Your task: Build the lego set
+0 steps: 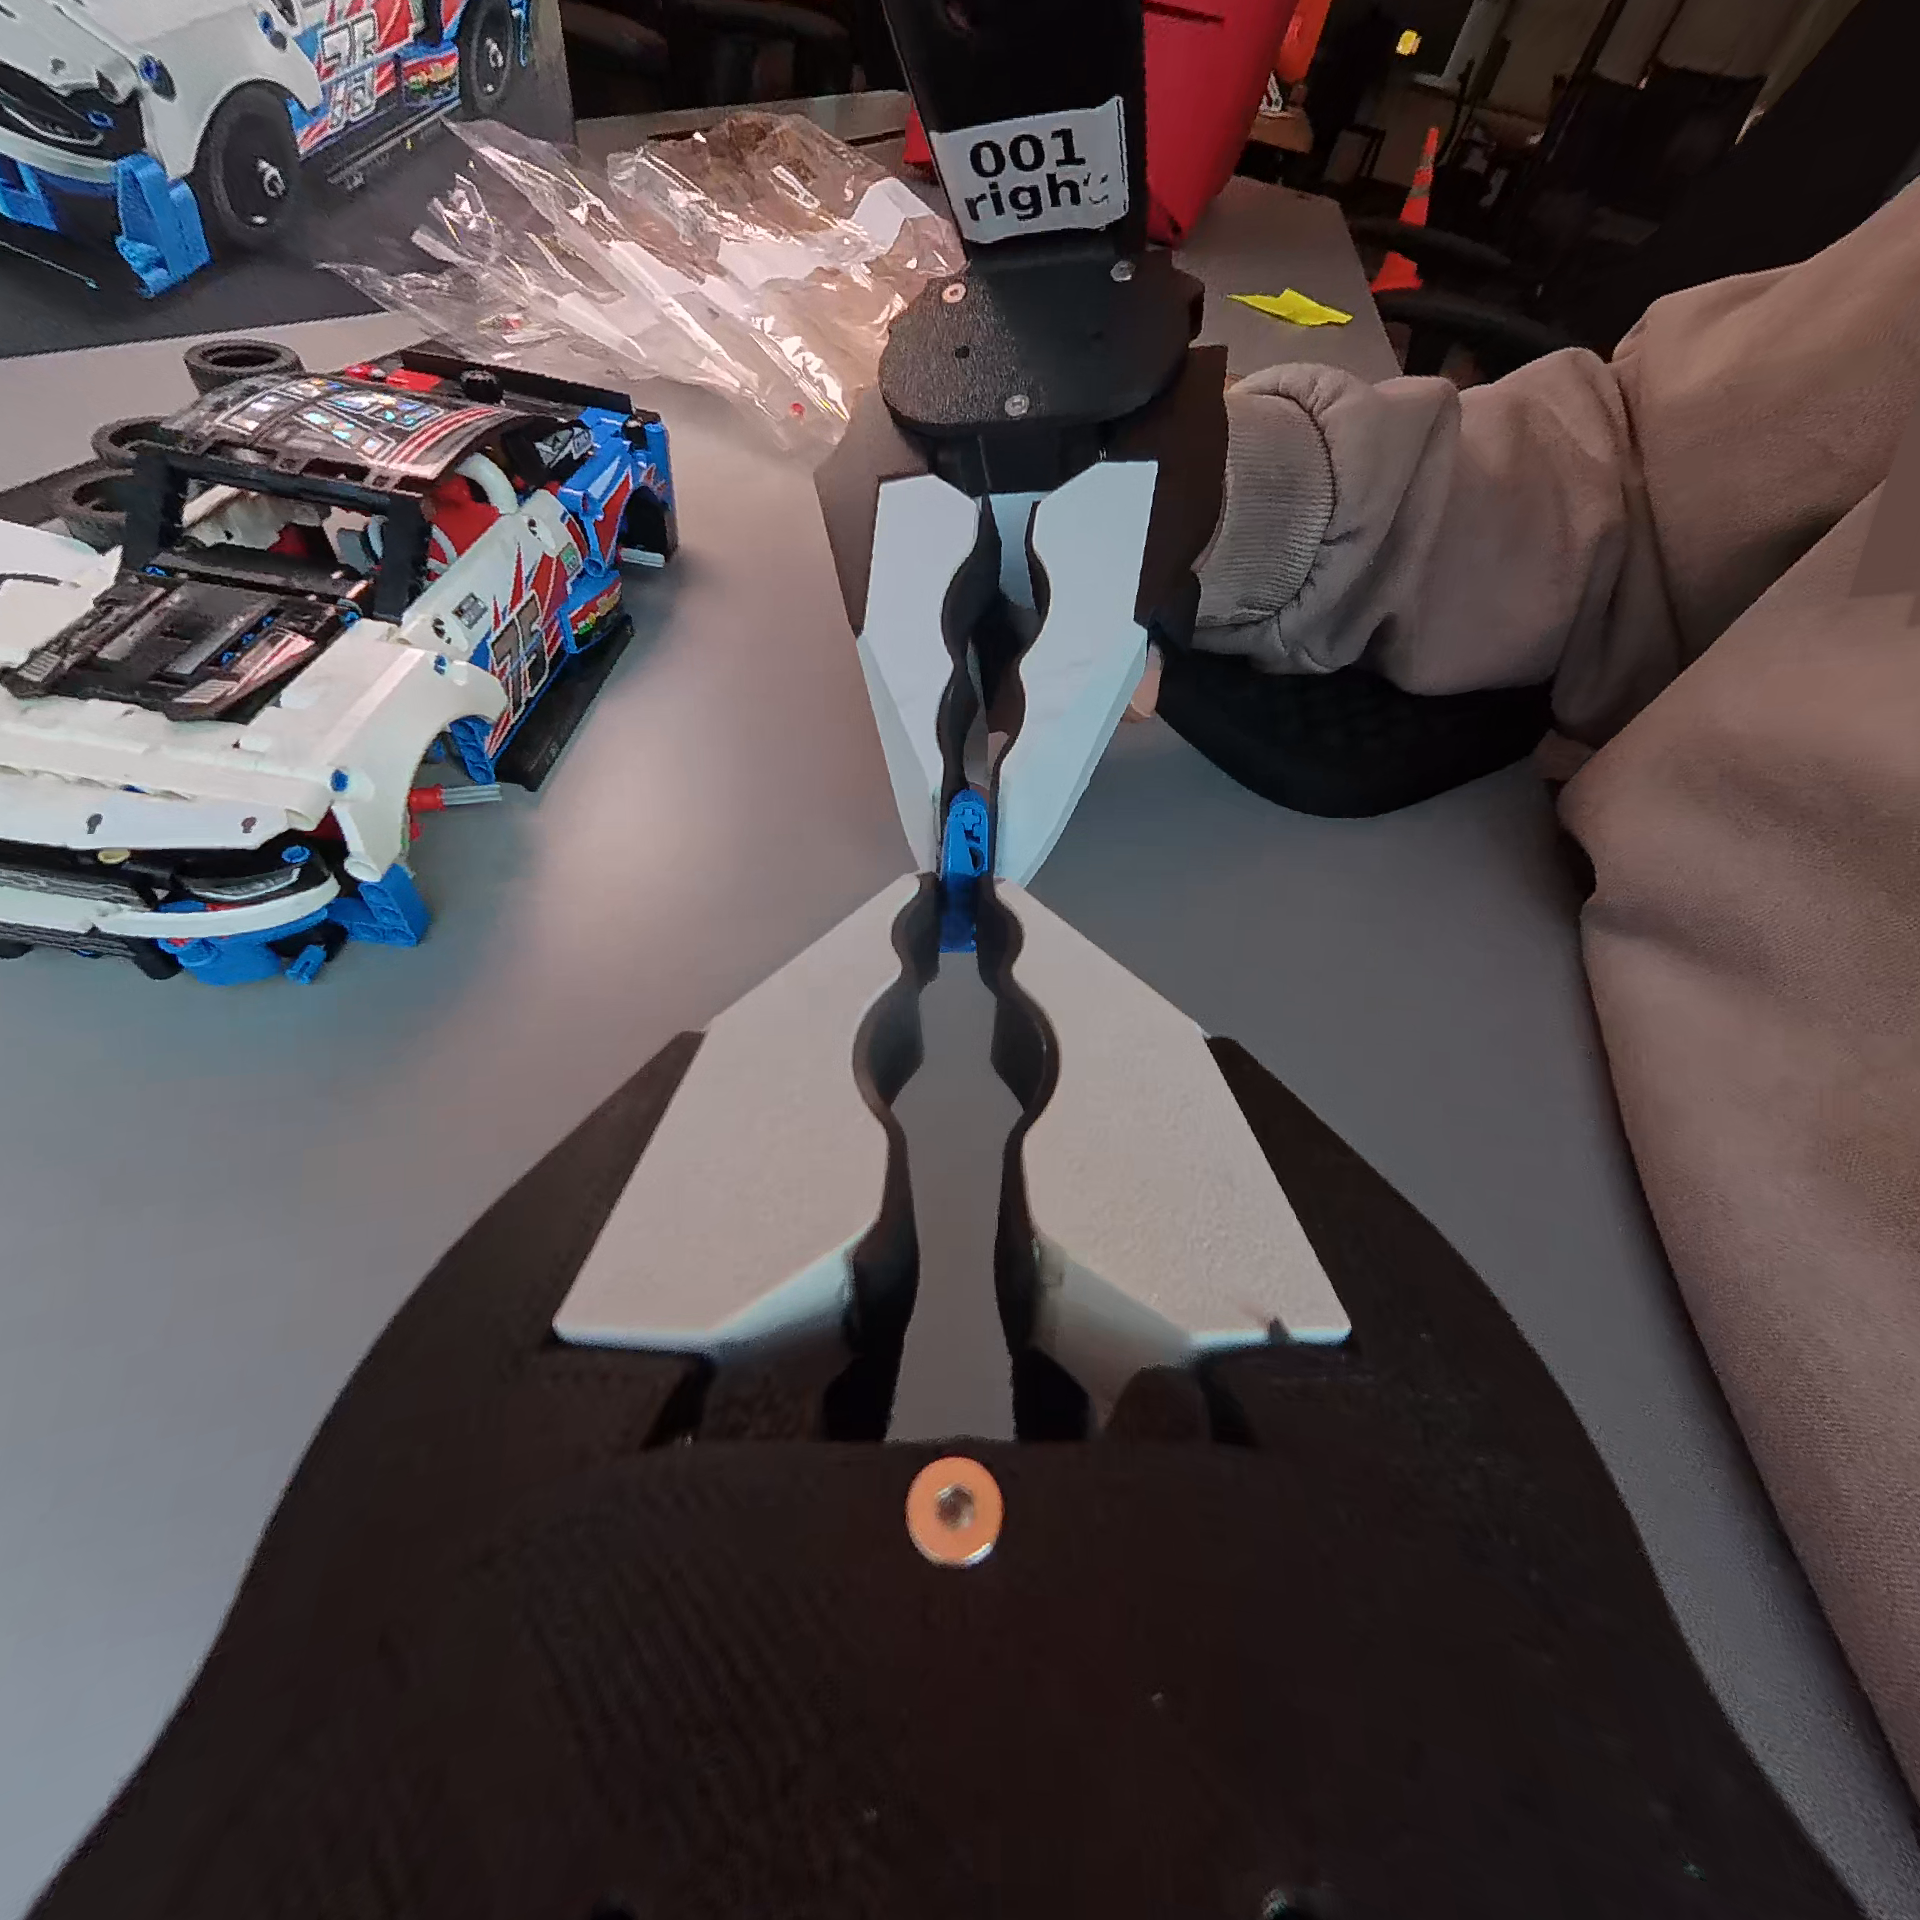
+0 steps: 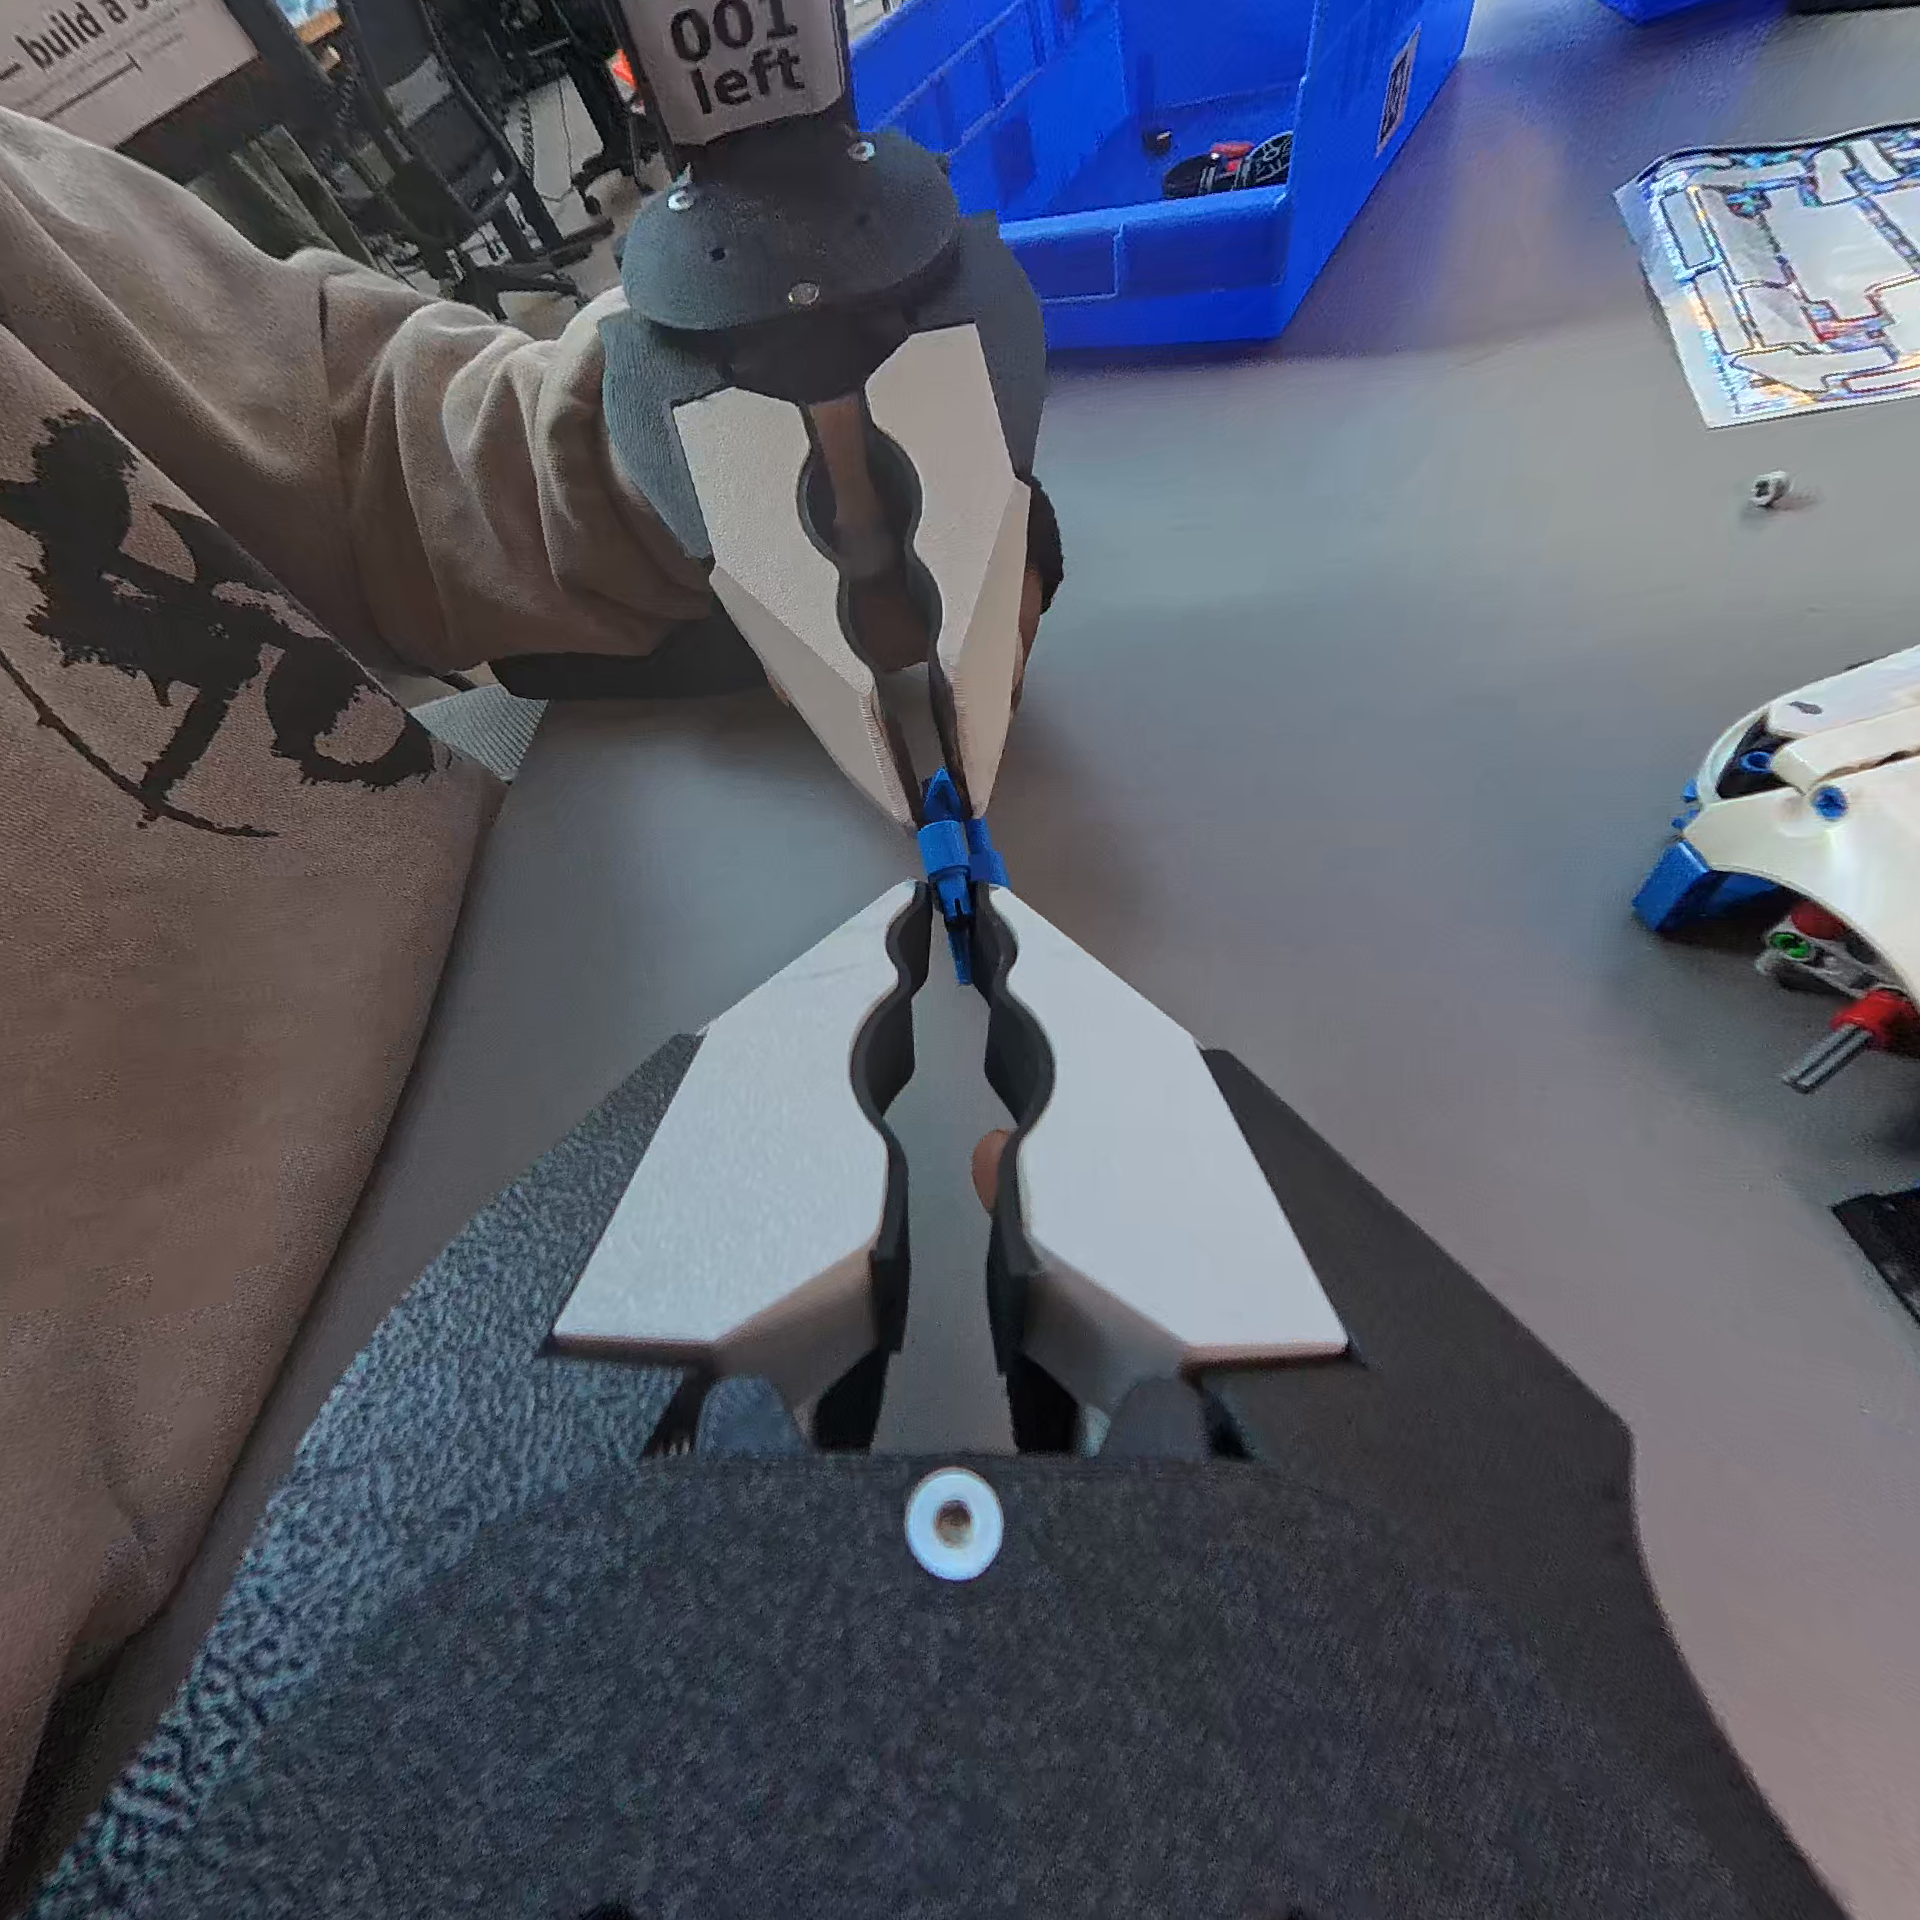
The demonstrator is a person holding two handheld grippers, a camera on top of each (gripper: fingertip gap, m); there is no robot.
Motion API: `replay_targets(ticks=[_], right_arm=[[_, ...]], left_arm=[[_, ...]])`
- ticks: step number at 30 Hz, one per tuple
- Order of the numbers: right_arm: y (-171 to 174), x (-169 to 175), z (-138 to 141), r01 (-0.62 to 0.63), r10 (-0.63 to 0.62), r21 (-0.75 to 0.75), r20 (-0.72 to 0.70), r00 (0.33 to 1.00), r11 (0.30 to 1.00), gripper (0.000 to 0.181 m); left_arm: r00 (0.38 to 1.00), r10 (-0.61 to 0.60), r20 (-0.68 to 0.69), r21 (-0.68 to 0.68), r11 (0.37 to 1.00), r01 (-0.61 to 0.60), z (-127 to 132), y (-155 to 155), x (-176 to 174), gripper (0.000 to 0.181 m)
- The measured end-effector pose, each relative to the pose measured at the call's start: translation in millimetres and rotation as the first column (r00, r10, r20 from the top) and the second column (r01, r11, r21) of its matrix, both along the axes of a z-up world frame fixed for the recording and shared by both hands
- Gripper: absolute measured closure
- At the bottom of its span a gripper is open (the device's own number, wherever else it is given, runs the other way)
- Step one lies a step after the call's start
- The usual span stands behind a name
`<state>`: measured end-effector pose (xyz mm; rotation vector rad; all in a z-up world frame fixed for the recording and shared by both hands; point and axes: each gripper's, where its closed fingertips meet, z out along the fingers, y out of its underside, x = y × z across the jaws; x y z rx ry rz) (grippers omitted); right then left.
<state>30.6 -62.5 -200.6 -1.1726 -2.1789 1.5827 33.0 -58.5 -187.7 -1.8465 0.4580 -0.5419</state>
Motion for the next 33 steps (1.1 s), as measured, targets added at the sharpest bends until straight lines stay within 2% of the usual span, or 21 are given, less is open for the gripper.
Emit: replay_targets(ticks=[2, 9, 12, 17, 18, 19, 21, 27, 30, 33], right_arm=[[0.2, -1.4, 6.2, 0.016, -0.016, -0.06, 0.0, 1.0, 0.998, 0.178], [-1.0, -5.0, 8.5, 0.076, -0.077, -0.044, -0.022, 0.997, 0.996, 0.178], [-3.8, -0.7, 4.8, 0.049, -0.05, -0.055, -0.024, 0.998, 0.997, 0.178], [1.8, -1.8, 11.4, 0.034, -0.037, -0.157, -0.017, 0.999, 0.987, 0.177], [3.8, -3.1, 14.2, 0.039, -0.043, -0.175, -0.022, 0.999, 0.984, 0.177], [6.8, -4.0, 17.1, 0.045, -0.053, -0.178, -0.042, 0.998, 0.983, 0.177], [9.7, -2.5, 21.8, 0.046, -0.059, -0.172, -0.073, 0.996, 0.984, 0.177], [2.2, -1.8, 23.1, 0.038, -0.051, -0.107, -0.127, 0.991, 0.994, 0.177], [0.2, -2.2, 24.3, 0.044, -0.048, -0.023, -0.206, 0.977, 0.999, 0.177], [-0.9, -2.4, 29.6, 0.057, -0.038, 0.05, -0.318, 0.947, 0.997, 0.177]], left_arm=[[1.0, 0.015, 0.0, 0.038, 0.999, -0.015, 5.5, 0.4, -0.8, 0.176], [0.998, 0.043, -0.054, 0.082, 0.996, -0.038, 6.9, 3.0, 0.7, 0.177], [1.0, -0.001, -0.007, 0.057, 0.998, 0.001, 3.5, 1.0, 4.9, 0.177], [0.998, 0.011, 0.065, 0.067, 0.998, -0.015, 9.6, 6.4, 4.2, 0.177], [0.995, 0.002, 0.1, 0.076, 0.997, -0.01, 15.6, 6.6, 3.7, 0.172], [0.99, -0.012, 0.143, 0.084, 0.996, 0.0, 22.9, 5.6, 3.8, 0.16], [0.983, 0.0, 0.182, 0.092, 0.996, -0.017, 29.4, 5.1, -1.6, 0.158], [0.995, 0.029, 0.097, 0.105, 0.994, -0.039, 23.8, 5.2, 1.4, 0.168], [0.999, 0.04, 0.029, 0.119, 0.992, -0.043, 22.3, 4.6, 4.5, 0.175], [0.997, 0.036, 0.062, 0.111, 0.993, -0.043, 26.8, 3.0, 5.0, 0.176]])
